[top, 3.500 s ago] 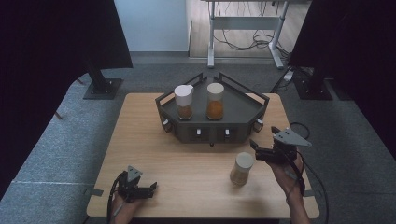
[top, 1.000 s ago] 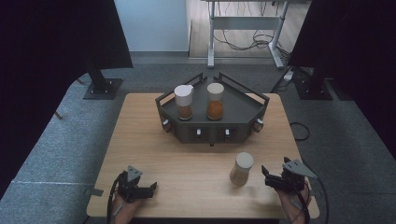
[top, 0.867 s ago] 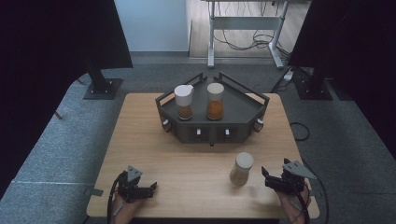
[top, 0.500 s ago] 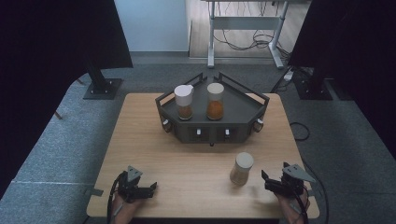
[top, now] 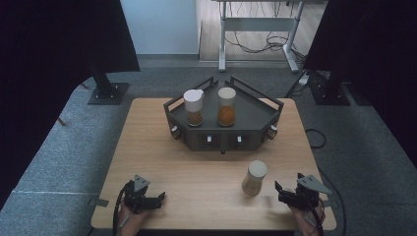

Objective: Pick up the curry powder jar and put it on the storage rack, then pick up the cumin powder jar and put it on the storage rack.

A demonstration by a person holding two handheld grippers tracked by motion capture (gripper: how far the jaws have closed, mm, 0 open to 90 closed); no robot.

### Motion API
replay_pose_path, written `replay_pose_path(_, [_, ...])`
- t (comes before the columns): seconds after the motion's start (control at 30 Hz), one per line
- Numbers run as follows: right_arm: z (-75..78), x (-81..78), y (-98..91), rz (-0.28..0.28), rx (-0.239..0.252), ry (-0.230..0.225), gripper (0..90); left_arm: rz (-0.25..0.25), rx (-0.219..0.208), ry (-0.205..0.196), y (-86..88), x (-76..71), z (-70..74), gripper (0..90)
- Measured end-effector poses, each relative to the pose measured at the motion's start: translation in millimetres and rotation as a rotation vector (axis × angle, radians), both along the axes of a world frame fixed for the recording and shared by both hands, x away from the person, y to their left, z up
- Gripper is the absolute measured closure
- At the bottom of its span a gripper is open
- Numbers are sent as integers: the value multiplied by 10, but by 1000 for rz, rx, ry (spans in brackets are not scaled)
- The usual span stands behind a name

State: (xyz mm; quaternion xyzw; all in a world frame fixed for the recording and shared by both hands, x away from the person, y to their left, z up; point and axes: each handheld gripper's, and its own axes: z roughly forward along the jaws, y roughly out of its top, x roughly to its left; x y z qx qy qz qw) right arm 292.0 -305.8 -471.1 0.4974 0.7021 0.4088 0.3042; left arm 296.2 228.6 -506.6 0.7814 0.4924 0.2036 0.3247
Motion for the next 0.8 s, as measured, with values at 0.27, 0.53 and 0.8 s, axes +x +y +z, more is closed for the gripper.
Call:
replay_pose_path(0.27, [27, -8, 7, 2, 5, -10, 63, 0, -1, 0, 0, -2, 0, 30])
replay_pose_path(0.53, [97, -24, 38, 13, 15, -30, 63, 0, -1, 0, 0, -2, -1, 31])
replay_pose_path(0.8, [183, -48, 76, 24, 25, -55, 63, 0, -1, 0, 0, -2, 0, 31])
